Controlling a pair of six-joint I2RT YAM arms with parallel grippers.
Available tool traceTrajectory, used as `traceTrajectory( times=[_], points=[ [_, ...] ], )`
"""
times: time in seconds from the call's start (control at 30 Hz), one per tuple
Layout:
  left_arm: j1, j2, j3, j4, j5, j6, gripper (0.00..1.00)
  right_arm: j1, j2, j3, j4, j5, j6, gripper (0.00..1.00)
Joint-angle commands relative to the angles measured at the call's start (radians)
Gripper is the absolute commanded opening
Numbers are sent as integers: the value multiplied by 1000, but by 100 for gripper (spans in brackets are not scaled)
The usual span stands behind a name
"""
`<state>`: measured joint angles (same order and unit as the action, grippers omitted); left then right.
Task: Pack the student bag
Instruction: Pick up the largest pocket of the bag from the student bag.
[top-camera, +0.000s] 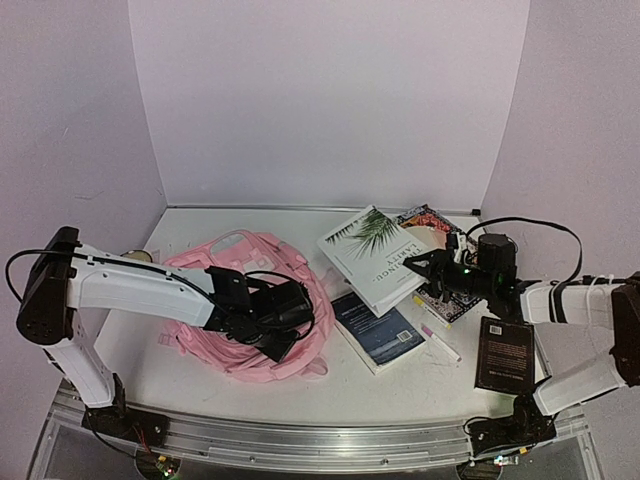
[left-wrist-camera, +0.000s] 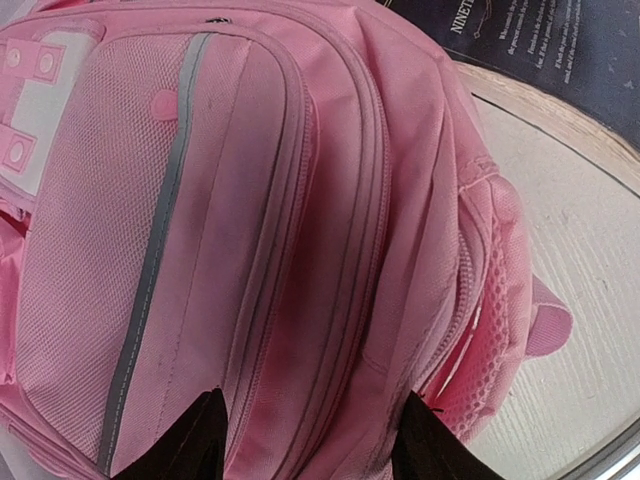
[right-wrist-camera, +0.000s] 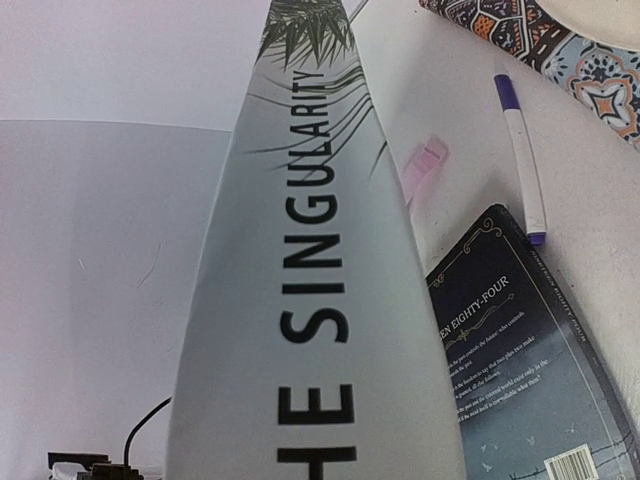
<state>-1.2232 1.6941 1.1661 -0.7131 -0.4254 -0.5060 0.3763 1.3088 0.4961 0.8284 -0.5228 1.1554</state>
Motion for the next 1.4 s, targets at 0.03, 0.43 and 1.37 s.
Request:
traceTrajectory(
  times=[0.03, 0.43, 1.37],
  points=[
    [1, 53, 51, -37, -38, -14, 56, 6, -41, 2, 60, -12, -17, 35],
    [4, -6, 73, -53, -121, 4, 56, 6, -54, -9, 52, -15, -23, 35],
    [28, 155, 108, -49, 67, 34, 54, 7, -37, -18, 57, -29, -28, 36]
  ],
)
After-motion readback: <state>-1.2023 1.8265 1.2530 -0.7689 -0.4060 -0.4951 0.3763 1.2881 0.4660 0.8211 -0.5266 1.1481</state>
